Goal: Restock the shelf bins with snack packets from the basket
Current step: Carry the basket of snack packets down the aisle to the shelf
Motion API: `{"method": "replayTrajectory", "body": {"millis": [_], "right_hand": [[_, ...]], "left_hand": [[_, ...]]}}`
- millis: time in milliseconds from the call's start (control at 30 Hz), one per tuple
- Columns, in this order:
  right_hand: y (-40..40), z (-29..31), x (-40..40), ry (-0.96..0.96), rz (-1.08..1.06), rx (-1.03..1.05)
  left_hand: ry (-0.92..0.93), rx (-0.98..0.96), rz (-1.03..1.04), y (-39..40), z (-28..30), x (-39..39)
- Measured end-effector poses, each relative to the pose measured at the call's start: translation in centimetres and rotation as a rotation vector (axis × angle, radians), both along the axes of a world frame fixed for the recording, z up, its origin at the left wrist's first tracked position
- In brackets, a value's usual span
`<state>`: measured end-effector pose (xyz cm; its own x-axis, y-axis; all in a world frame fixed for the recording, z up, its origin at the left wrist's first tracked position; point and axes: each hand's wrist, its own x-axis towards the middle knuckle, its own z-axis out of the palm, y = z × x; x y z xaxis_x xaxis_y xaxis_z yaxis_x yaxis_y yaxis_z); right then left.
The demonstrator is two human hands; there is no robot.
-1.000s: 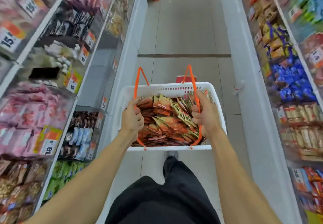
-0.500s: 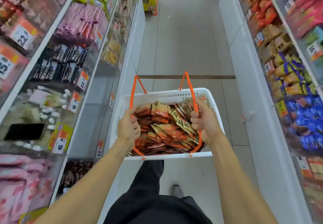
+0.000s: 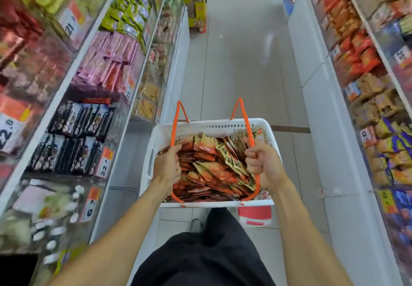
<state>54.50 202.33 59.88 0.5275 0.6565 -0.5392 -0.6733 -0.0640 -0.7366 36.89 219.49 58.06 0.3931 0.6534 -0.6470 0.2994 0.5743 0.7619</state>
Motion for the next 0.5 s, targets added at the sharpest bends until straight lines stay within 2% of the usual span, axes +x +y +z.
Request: {"method": "replayTrajectory", "body": {"millis": [233,333,433,500], "right_hand": [[11.1,-1.5,7.6,-0.041,0.146,-0.048],[15.6,-2.6,11.2,-0.023,0.225,-0.086],[19.7,-3.4,13.7,-0.049,0.295,-0.165],[22.1,-3.9,14.9,-0.057,0.340,-0.224]], "left_hand": [[0.031,-0.045,0.130,8.4,-1.6,5.5],[0.044,-0.061,0.071,11.8,-2.9,7.9],[0.115,0.016,-0.060,15.1,-3.9,9.3],[0.119,0.039,-0.070,16.8,-4.4,9.4]]}}
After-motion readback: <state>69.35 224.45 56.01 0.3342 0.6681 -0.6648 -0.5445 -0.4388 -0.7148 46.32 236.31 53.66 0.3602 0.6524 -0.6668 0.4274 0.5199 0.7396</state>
